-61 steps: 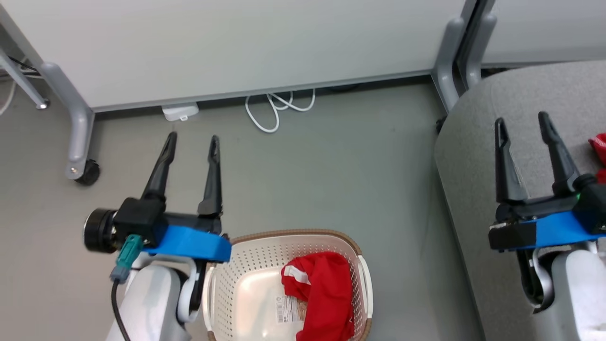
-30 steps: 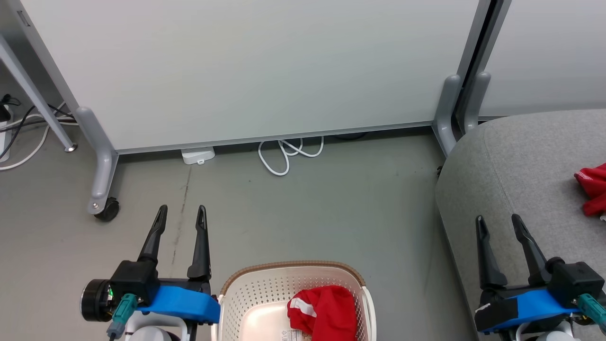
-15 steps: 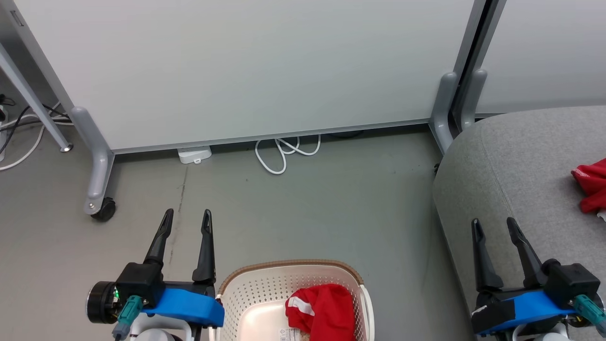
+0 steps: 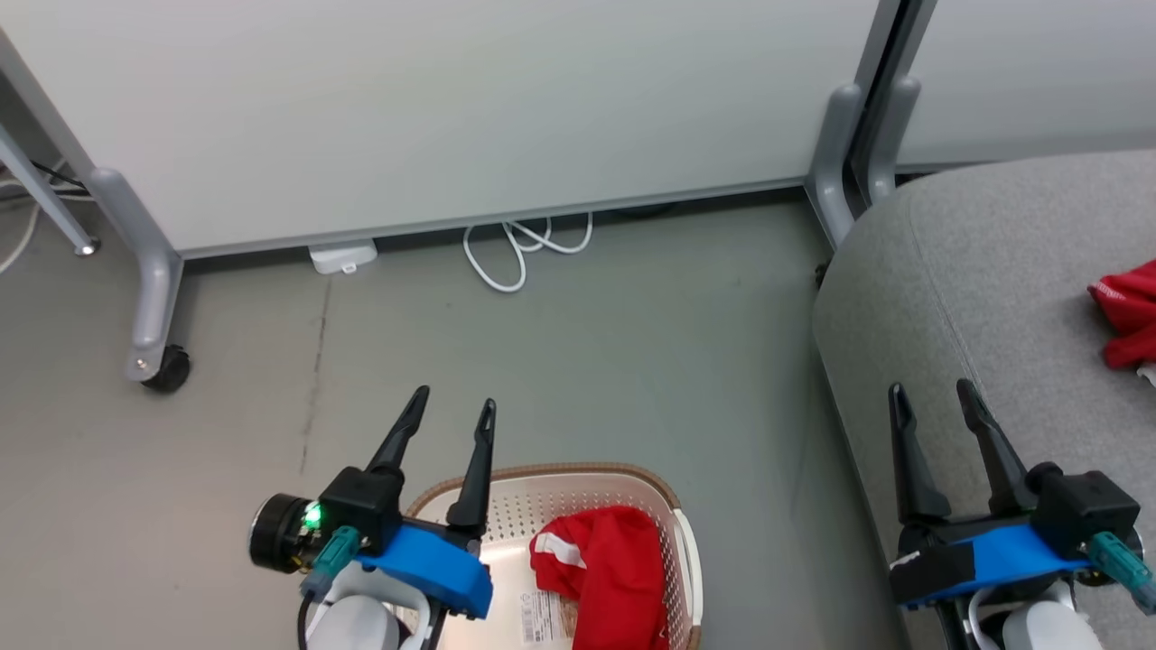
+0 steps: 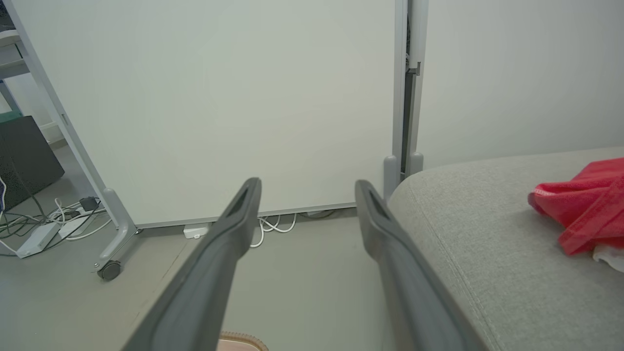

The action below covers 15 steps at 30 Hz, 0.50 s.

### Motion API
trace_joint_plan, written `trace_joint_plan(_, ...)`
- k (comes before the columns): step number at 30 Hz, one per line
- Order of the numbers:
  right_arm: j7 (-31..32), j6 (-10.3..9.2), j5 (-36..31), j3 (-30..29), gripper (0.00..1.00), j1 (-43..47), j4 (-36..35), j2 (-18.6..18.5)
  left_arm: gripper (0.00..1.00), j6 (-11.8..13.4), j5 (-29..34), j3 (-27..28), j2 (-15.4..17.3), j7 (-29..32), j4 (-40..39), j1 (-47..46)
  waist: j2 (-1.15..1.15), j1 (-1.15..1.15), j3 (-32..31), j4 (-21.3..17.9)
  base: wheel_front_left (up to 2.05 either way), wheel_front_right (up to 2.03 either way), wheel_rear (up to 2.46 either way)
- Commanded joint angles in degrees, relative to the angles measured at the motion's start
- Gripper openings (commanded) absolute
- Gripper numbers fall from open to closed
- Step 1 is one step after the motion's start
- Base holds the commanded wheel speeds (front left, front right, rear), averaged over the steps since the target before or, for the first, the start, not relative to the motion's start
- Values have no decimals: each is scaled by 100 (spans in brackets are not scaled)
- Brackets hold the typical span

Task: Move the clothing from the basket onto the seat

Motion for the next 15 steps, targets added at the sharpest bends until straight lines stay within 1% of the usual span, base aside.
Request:
trace_joint_plan(1, -20, 1, -42, -2, 100, -98, -25, 7, 100, -25, -32, -38, -2, -16, 61, -130, 0, 0, 141, -84, 0, 0, 0)
trace_joint_plan(9, -20, 1, -104, 34, 100, -529, -158, 5, 100, -56, -28, -735, 0, -16, 1037, -878, 0, 0, 860, -358, 0, 0, 0)
trace_joint_plan(15, -21, 1, -121, 43, 100, -848, -247, 6, 100, -60, -223, -1303, 68, -16, 1770, -1453, 0, 0, 1420, -554, 0, 0, 0)
